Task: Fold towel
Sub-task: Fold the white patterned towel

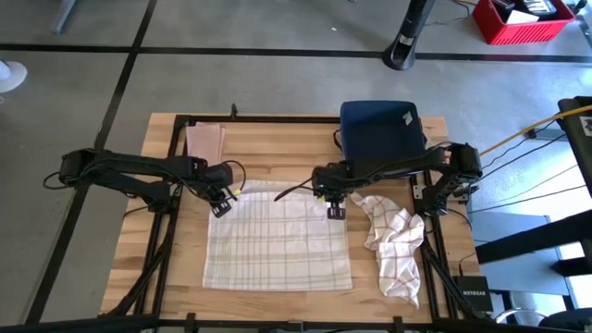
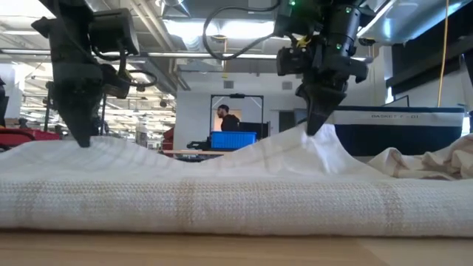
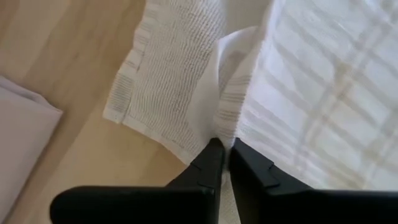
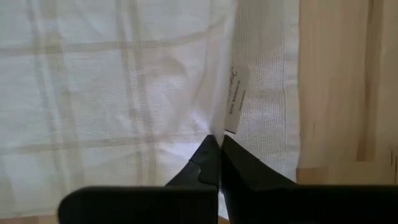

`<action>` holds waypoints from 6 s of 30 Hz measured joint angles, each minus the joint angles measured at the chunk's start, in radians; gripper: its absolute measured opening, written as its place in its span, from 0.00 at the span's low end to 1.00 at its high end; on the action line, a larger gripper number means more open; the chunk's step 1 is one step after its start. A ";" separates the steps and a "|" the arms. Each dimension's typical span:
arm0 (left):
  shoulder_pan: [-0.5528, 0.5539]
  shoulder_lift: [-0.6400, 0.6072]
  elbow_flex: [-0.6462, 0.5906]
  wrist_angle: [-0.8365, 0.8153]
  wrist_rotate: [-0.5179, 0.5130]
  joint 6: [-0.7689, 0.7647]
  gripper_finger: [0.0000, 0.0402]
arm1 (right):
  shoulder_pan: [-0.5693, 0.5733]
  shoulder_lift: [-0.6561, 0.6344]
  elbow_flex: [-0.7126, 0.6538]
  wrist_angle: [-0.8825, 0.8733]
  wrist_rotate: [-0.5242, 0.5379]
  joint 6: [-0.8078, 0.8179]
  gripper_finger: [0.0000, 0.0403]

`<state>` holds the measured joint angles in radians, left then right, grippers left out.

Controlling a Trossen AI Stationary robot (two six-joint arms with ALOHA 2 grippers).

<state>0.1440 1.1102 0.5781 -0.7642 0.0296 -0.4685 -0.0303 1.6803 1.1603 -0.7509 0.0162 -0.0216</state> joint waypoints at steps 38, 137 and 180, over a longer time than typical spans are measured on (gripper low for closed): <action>0.012 0.011 -0.075 0.096 -0.209 0.067 0.24 | -0.002 0.001 -0.031 0.080 -0.008 -0.065 0.02; -0.205 -0.003 0.048 0.035 -0.439 -0.227 0.41 | 0.083 -0.028 -0.026 -0.060 0.333 0.326 0.49; -0.641 0.009 0.045 0.157 -0.217 -0.335 0.37 | 0.370 0.067 -0.069 0.361 0.211 0.277 0.51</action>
<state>-0.4973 1.1195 0.6230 -0.6076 -0.1869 -0.8034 0.3401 1.7477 1.0912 -0.3895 0.2275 0.2549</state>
